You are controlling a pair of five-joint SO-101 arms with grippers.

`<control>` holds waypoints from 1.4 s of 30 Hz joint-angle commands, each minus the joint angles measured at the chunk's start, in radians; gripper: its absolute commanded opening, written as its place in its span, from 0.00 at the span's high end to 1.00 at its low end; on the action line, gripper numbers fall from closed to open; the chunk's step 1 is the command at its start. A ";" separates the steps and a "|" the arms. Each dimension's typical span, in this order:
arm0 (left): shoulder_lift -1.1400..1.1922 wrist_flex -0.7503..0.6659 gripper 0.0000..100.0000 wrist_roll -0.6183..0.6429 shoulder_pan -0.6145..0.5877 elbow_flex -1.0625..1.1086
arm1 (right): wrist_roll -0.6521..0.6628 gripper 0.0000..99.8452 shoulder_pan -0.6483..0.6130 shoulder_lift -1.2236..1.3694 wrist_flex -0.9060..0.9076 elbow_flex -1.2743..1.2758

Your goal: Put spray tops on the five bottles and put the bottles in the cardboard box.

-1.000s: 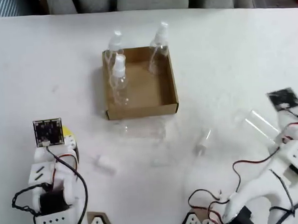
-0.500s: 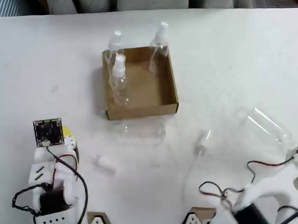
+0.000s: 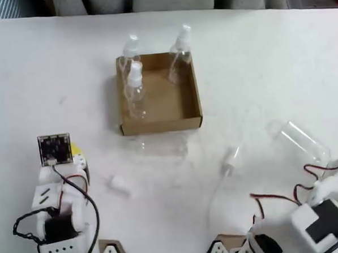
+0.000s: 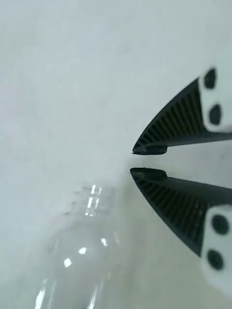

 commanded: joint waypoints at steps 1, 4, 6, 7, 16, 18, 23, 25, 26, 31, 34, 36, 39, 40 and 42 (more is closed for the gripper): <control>-0.005 0.000 0.97 -0.009 -0.005 -0.002 | -0.049 0.98 -0.025 0.024 -0.018 -0.089; -0.005 0.000 0.97 -0.009 -0.005 -0.002 | -0.078 0.98 -0.042 0.067 -0.016 -0.150; -0.005 0.000 0.97 -0.009 -0.007 -0.002 | -0.104 0.98 -0.050 0.104 -0.016 -0.195; -0.005 0.000 0.97 -0.009 -0.007 -0.002 | -0.115 0.98 -0.058 0.125 -0.016 -0.221; -0.005 0.000 0.97 -0.009 -0.007 -0.002 | -0.215 0.98 -0.107 0.302 -0.010 -0.479; -0.005 0.000 0.97 -0.009 -0.007 -0.002 | -0.221 0.98 -0.120 0.341 -0.008 -0.540; -0.005 0.000 0.97 -0.009 -0.007 -0.002 | -0.222 0.98 -0.143 0.447 -0.004 -0.677; -0.005 0.000 0.97 -0.009 -0.007 -0.002 | -0.226 0.98 -0.143 0.478 0.035 -0.738; -0.005 0.000 0.97 -0.009 -0.005 -0.002 | -0.242 0.98 -0.143 0.492 0.065 -0.776; -0.005 0.000 0.97 -0.009 -0.004 -0.002 | -0.324 0.98 -0.142 0.568 0.205 -0.979; -0.005 0.000 0.97 -0.009 -0.004 -0.002 | -0.359 0.98 -0.156 0.634 0.269 -1.108; -0.005 0.000 0.97 -0.009 -0.004 -0.002 | -0.376 0.98 -0.165 0.685 0.306 -1.192; -0.005 0.000 0.97 -0.009 -0.004 -0.002 | -0.417 0.98 -0.171 0.756 0.378 -1.320; -0.005 0.000 0.97 -0.009 -0.004 -0.002 | -0.436 0.98 -0.171 0.774 0.414 -1.363; -0.005 0.000 0.97 -0.009 -0.004 -0.002 | -0.468 0.98 -0.173 0.803 0.498 -1.448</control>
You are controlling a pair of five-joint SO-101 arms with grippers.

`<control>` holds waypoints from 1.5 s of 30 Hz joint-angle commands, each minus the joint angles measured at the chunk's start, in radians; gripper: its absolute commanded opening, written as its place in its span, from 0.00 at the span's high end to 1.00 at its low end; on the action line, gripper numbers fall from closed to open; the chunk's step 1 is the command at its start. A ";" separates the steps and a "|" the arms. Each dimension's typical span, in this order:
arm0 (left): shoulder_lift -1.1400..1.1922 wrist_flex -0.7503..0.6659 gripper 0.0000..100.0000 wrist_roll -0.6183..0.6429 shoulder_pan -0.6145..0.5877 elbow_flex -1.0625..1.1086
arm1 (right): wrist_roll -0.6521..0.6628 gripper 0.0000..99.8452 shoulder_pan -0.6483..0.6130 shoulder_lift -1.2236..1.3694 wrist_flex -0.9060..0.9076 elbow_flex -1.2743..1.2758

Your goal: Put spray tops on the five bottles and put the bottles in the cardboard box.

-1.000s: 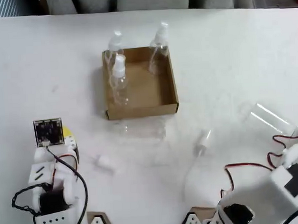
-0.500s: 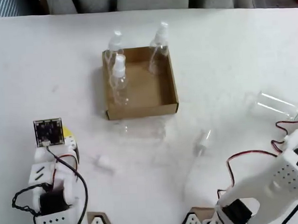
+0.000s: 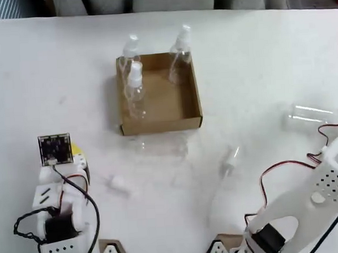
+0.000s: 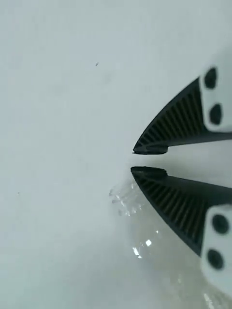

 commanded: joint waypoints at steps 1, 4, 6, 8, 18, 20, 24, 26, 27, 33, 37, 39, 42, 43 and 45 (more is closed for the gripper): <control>-0.005 0.000 0.97 -0.009 -0.004 -0.002 | -0.058 0.98 -0.018 0.016 0.145 -0.193; -0.005 0.000 0.97 -0.009 -0.004 -0.002 | -0.092 0.98 -0.024 0.038 0.265 -0.311; -0.005 0.000 0.97 -0.009 -0.004 -0.002 | -0.104 0.98 -0.028 0.039 0.331 -0.379; -0.005 0.000 0.97 -0.009 -0.004 -0.002 | -0.117 0.98 -0.033 0.036 0.401 -0.433; -0.005 0.000 0.97 -0.009 -0.004 -0.002 | -0.222 0.89 -0.045 0.039 0.559 -0.430; -0.005 0.000 0.97 -0.009 -0.004 -0.002 | -0.222 0.88 -0.045 0.033 0.559 -0.400; -0.005 0.000 0.97 -0.009 -0.004 -0.002 | -0.292 0.84 -0.044 0.033 0.559 -0.374; -0.005 0.000 0.97 -0.009 -0.004 -0.002 | -0.310 0.79 -0.048 0.038 0.561 -0.361; -0.005 0.000 0.97 -0.009 -0.004 -0.002 | -0.315 0.78 -0.054 0.038 0.561 -0.350; -0.005 0.000 0.97 -0.009 -0.004 -0.002 | -0.377 0.78 -0.085 0.042 0.558 -0.325; -0.005 0.000 0.97 -0.009 -0.004 -0.002 | -0.405 0.78 -0.105 0.036 0.545 -0.334; -0.005 0.000 0.97 -0.009 -0.004 -0.002 | -0.442 0.78 -0.108 0.041 0.526 -0.334; -0.005 0.000 0.97 -0.009 -0.004 -0.002 | -0.483 0.78 -0.108 0.044 0.490 -0.324; -0.005 0.000 0.97 -0.009 -0.004 -0.002 | -0.494 0.78 -0.108 0.047 0.489 -0.324; -0.005 0.000 0.97 -0.009 -0.004 -0.002 | -0.519 0.78 -0.108 0.067 0.486 -0.336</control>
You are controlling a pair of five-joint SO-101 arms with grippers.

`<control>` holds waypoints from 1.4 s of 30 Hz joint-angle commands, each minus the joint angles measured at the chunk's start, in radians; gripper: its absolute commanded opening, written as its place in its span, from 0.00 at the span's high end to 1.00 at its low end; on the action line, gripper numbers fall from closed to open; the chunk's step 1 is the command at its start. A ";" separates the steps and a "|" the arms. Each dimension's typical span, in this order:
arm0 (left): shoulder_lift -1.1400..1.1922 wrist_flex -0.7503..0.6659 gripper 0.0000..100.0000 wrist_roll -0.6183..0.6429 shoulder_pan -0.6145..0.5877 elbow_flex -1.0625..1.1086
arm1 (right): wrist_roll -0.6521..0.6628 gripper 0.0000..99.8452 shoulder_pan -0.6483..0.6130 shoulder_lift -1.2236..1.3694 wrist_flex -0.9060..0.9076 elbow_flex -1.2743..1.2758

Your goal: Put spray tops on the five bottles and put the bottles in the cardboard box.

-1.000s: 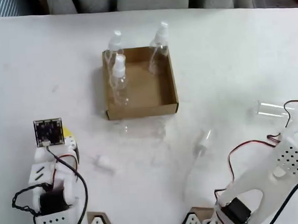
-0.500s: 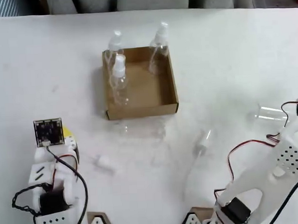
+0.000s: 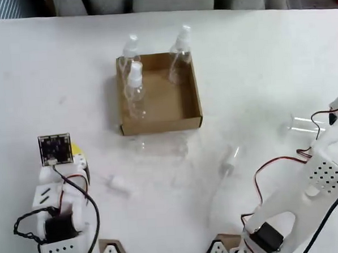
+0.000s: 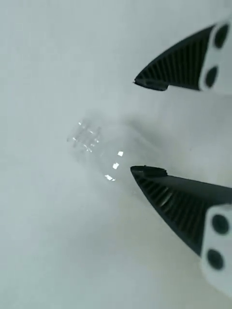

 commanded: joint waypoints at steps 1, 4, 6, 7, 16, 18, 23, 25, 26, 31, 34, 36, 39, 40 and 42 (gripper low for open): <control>-0.005 0.000 0.97 -0.009 -0.004 -0.002 | -0.048 0.78 -0.013 0.008 -0.030 -0.017; -0.005 0.000 0.97 -0.009 -0.004 -0.002 | -0.074 0.78 -0.015 0.039 -0.085 -0.015; -0.005 0.000 0.97 -0.009 -0.004 -0.002 | -0.078 0.78 -0.016 0.062 -0.105 -0.015; -0.005 0.000 0.97 -0.009 -0.004 -0.002 | -0.078 0.78 -0.016 0.073 -0.114 -0.015; -0.005 0.000 0.97 -0.009 -0.004 -0.002 | -0.078 0.78 -0.065 0.145 -0.148 -0.017; -0.005 0.000 0.97 -0.009 -0.004 -0.002 | -0.078 0.78 -0.076 0.151 -0.148 -0.017; -0.005 0.000 0.97 -0.009 -0.004 -0.002 | -0.066 0.79 -0.088 0.147 -0.166 -0.020; -0.005 0.000 0.97 -0.009 -0.004 -0.002 | -0.028 0.82 -0.088 0.148 -0.166 -0.048; -0.005 0.000 0.97 -0.009 -0.004 -0.002 | -0.009 0.85 -0.088 0.150 -0.166 -0.058; -0.005 0.000 0.97 -0.009 -0.004 -0.002 | 0.077 0.85 -0.088 0.137 -0.157 -0.091; -0.005 0.000 0.97 -0.009 -0.004 -0.002 | 0.127 0.76 -0.101 0.124 -0.105 -0.137; -0.005 0.000 0.97 -0.009 -0.004 -0.002 | 0.147 0.72 -0.111 0.122 -0.071 -0.172; -0.005 0.000 0.97 -0.009 -0.004 -0.002 | 0.176 0.71 -0.127 0.122 -0.019 -0.236; -0.005 0.000 0.97 -0.009 -0.004 -0.002 | 0.180 0.71 -0.130 0.122 0.001 -0.255; -0.005 0.000 0.97 -0.009 -0.004 -0.002 | 0.178 0.71 -0.130 0.122 0.047 -0.298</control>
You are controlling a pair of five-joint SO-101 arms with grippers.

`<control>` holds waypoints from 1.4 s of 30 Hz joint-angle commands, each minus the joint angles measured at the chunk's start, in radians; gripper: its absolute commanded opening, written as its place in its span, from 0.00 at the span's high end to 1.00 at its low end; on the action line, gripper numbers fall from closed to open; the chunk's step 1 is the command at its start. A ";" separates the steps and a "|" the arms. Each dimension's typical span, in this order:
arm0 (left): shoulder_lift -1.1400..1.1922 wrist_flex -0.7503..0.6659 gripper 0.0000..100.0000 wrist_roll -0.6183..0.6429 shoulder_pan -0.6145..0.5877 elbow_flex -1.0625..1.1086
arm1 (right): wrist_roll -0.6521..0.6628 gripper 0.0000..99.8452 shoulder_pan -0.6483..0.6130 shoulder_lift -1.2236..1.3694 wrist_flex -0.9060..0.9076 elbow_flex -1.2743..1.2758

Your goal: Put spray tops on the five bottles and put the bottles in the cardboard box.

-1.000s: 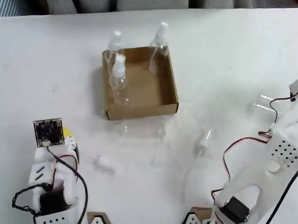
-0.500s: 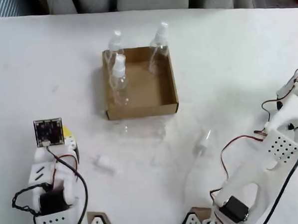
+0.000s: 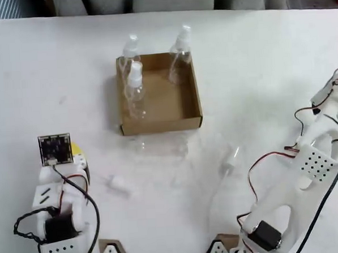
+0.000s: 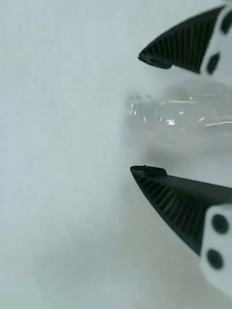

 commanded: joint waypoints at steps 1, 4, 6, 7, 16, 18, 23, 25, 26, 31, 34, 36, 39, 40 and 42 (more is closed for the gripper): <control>-0.005 0.000 0.97 -0.009 -0.004 -0.002 | 0.017 0.71 -0.010 -0.041 0.067 -0.097; -0.005 0.000 0.97 -0.009 -0.005 -0.002 | 0.017 0.71 0.007 -0.041 0.068 -0.100; -0.005 0.000 0.97 -0.009 -0.004 -0.002 | 0.017 0.71 0.016 -0.033 0.071 -0.092; -0.005 0.000 0.97 -0.009 -0.004 -0.002 | 0.017 0.71 0.018 -0.039 0.071 -0.069; -0.005 0.000 0.97 -0.009 -0.004 -0.002 | 0.018 0.71 0.016 -0.160 0.070 0.152; -0.005 0.000 0.97 -0.009 -0.004 -0.002 | 0.018 0.71 0.016 -0.177 0.070 0.175; -0.005 0.000 0.97 -0.009 -0.004 -0.002 | 0.018 0.71 0.012 -0.179 0.068 0.206; -0.005 0.000 0.97 -0.009 -0.004 -0.002 | 0.018 0.71 0.012 -0.179 0.068 0.224; -0.005 0.000 0.97 -0.009 -0.004 -0.002 | 0.018 0.71 0.007 -0.179 0.068 0.230; -0.005 0.000 0.97 -0.009 -0.004 -0.002 | 0.018 0.71 0.008 -0.179 0.030 0.270; -0.005 0.000 0.97 -0.009 -0.004 -0.002 | 0.018 0.71 0.008 -0.179 0.008 0.295; -0.005 0.000 0.97 -0.009 -0.005 -0.002 | 0.018 0.71 0.007 -0.179 -0.016 0.321; -0.005 0.000 0.97 -0.009 -0.005 -0.002 | 0.020 0.73 0.007 -0.179 -0.076 0.365; -0.005 0.000 0.97 -0.009 -0.005 -0.002 | 0.020 0.75 0.008 -0.179 -0.093 0.377; -0.005 0.000 0.97 -0.009 -0.005 -0.002 | 0.020 0.79 0.010 -0.179 -0.125 0.396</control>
